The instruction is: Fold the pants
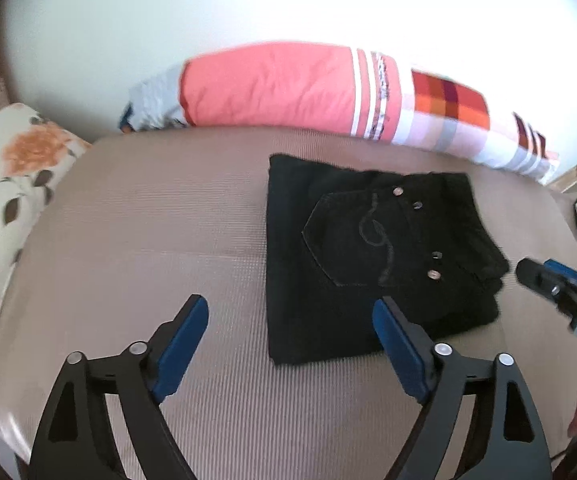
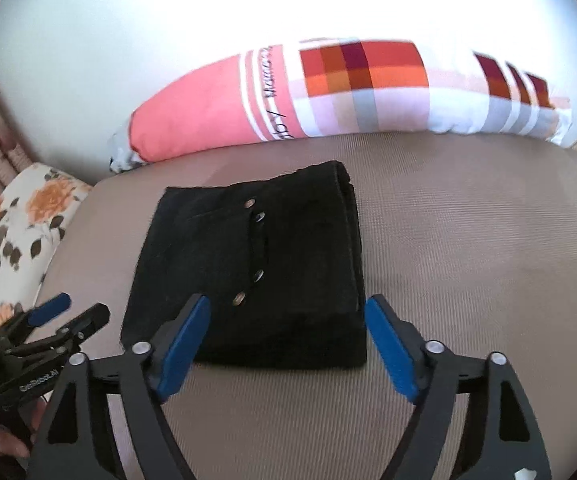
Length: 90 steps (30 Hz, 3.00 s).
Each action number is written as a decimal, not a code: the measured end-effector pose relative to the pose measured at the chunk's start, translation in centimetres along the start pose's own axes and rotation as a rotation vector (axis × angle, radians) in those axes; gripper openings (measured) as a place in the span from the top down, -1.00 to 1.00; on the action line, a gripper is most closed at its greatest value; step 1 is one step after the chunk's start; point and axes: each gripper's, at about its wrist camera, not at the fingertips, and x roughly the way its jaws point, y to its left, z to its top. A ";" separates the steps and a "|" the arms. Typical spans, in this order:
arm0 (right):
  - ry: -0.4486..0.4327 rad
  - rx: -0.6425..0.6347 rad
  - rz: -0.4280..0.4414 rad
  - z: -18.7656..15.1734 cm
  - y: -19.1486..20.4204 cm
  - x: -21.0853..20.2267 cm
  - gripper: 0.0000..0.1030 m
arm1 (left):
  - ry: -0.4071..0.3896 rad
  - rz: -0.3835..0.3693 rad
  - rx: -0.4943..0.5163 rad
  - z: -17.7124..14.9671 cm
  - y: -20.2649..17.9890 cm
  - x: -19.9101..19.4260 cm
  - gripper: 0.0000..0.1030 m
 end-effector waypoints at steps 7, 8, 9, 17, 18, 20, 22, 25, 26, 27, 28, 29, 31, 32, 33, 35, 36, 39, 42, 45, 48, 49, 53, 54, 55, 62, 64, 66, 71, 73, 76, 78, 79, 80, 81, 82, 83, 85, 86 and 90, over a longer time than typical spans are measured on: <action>-0.069 -0.111 -0.059 -3.5 3.5 -3.9 -0.61 | -0.045 0.025 0.010 -2.9 -0.7 -5.0 -0.72; -0.081 -0.126 -0.063 -3.9 3.9 -4.4 -0.61 | -0.053 0.022 0.006 -3.2 -0.7 -5.5 -0.72; -0.090 -0.136 -0.067 -4.3 4.3 -4.9 -0.62 | -0.056 0.023 -0.002 -3.6 -0.6 -6.1 -0.72; -0.098 -0.143 -0.046 -6.5 5.8 -6.8 -0.66 | -0.076 0.066 0.002 -5.2 -0.4 -8.4 -0.72; -0.099 -0.147 -0.051 -6.8 6.0 -6.9 -0.66 | -0.076 0.059 -0.007 -5.3 -0.2 -8.6 -0.72; -0.103 -0.157 -0.057 -7.2 6.4 -7.1 -0.67 | -0.067 0.053 -0.018 -5.6 0.0 -8.8 -0.72; -0.095 -0.157 -0.056 -7.5 6.5 -7.2 -0.67 | -0.069 0.049 -0.034 -5.8 0.3 -9.0 -0.72; -0.093 -0.155 -0.058 -8.1 6.7 -7.2 -0.68 | -0.073 0.068 -0.032 -6.0 0.3 -9.2 -0.72; -0.085 -0.156 -0.058 -8.1 6.6 -7.2 -0.68 | -0.076 0.078 -0.023 -6.2 0.3 -9.4 -0.72; -0.085 -0.158 -0.059 -8.2 6.7 -7.3 -0.68 | -0.084 0.089 -0.014 -6.3 0.2 -9.5 -0.72; -0.084 -0.161 -0.059 -8.3 6.8 -7.3 -0.68 | -0.090 0.097 -0.011 -6.5 0.1 -9.6 -0.72; -0.077 -0.167 -0.062 -8.5 6.9 -7.3 -0.68 | -0.090 0.102 -0.010 -6.6 0.1 -9.7 -0.72; -0.076 -0.169 -0.065 -8.8 7.1 -7.3 -0.68 | -0.084 0.106 -0.015 -6.8 0.1 -9.7 -0.72; -0.074 -0.169 -0.066 -9.0 7.2 -7.4 -0.68 | -0.082 0.107 -0.017 -6.9 0.2 -9.7 -0.72; -0.071 -0.169 -0.065 -9.0 7.2 -7.3 -0.68 | -0.077 0.110 -0.014 -6.9 0.1 -9.6 -0.72; -0.068 -0.171 -0.066 -9.2 7.3 -7.3 -0.68 | -0.077 0.118 -0.013 -7.1 0.1 -9.7 -0.72; -0.067 -0.172 -0.069 -9.2 7.4 -7.3 -0.68 | -0.078 0.123 -0.015 -7.2 0.1 -9.7 -0.72; -0.066 -0.175 -0.075 -9.5 7.5 -7.2 -0.68 | -0.073 0.125 -0.024 -7.3 0.2 -9.7 -0.72; -0.060 -0.170 -0.074 -9.5 7.4 -7.1 -0.69 | -0.070 0.138 -0.026 -7.5 0.2 -9.7 -0.72; -0.054 -0.164 -0.071 -9.7 7.3 -7.0 -0.69 | -0.062 0.138 -0.026 -7.6 0.2 -9.5 -0.72; -0.047 -0.160 -0.069 -9.8 7.2 -6.8 -0.69 | -0.059 0.142 -0.030 -7.7 0.2 -9.4 -0.72; -0.045 -0.158 -0.071 -9.9 7.2 -6.8 -0.69 | -0.057 0.142 -0.029 -7.7 0.2 -9.4 -0.72; -0.034 -0.151 -0.068 -9.9 7.1 -6.5 -0.70 | -0.055 0.143 -0.024 -7.8 0.2 -9.4 -0.72; -0.033 -0.152 -0.068 -9.9 7.1 -6.4 -0.70 | -0.056 0.142 -0.027 -7.8 0.2 -9.4 -0.72; -0.032 -0.153 -0.069 -9.9 7.1 -6.4 -0.70 | -0.055 0.139 -0.029 -7.9 0.2 -9.4 -0.72; -0.027 -0.148 -0.070 -10.0 7.0 -6.2 -0.70 | -0.052 0.144 -0.025 -7.9 0.1 -9.1 -0.72; -0.025 -0.147 -0.070 -10.1 7.0 -6.1 -0.70 | -0.051 0.145 -0.024 -8.0 0.0 -9.1 -0.72; -0.020 -0.144 -0.072 -10.2 6.9 -6.0 -0.70 | -0.050 0.146 -0.024 -8.1 -0.1 -9.0 -0.72; -0.011 -0.141 -0.070 -10.4 7.0 -5.8 -0.70 | -0.049 0.149 -0.021 -8.4 -0.2 -8.9 -0.72; -0.011 -0.144 -0.074 -10.5 7.0 -5.8 -0.70 | -0.048 0.152 -0.022 -8.4 -0.2 -8.9 -0.72; -0.007 -0.141 -0.071 -10.5 7.0 -5.7 -0.70 | -0.049 0.155 -0.020 -8.5 -0.2 -8.9 -0.72; -0.003 -0.139 -0.072 -10.5 7.0 -5.6 -0.70 | -0.049 0.153 -0.013 -8.3 -0.1 -8.7 -0.72; -0.002 -0.138 -0.072 -10.5 7.0 -5.6 -0.70 | -0.049 0.154 -0.012 -8.4 0.0 -8.6 -0.72; -0.001 -0.138 -0.072 -10.5 7.0 -5.6 -0.70 | -0.049 0.151 -0.010 -8.3 0.0 -8.6 -0.72; -0.001 -0.137 -0.072 -10.5 7.0 -5.6 -0.70 | -0.047 0.151 -0.010 -8.4 0.0 -8.5 -0.72; 0.000 -0.136 -0.072 -10.6 7.0 -5.6 -0.70 | -0.045 0.152 -0.012 -8.4 -0.1 -8.6 -0.72; -0.001 -0.136 -0.073 -10.6 7.0 -5.6 -0.70 | -0.043 0.150 -0.012 -8.3 0.0 -8.5 -0.72; 0.001 -0.135 -0.074 -10.6 7.0 -5.6 -0.70 | -0.042 0.150 -0.009 -8.3 0.1 -8.4 -0.72; 0.002 -0.136 -0.074 -10.6 7.0 -5.5 -0.70 | -0.040 0.149 -0.006 -8.3 0.2 -8.3 -0.72; 0.008 -0.133 -0.075 -10.7 7.0 -5.4 -0.71 | -0.037 0.149 -0.006 -8.3 0.1 -8.2 -0.72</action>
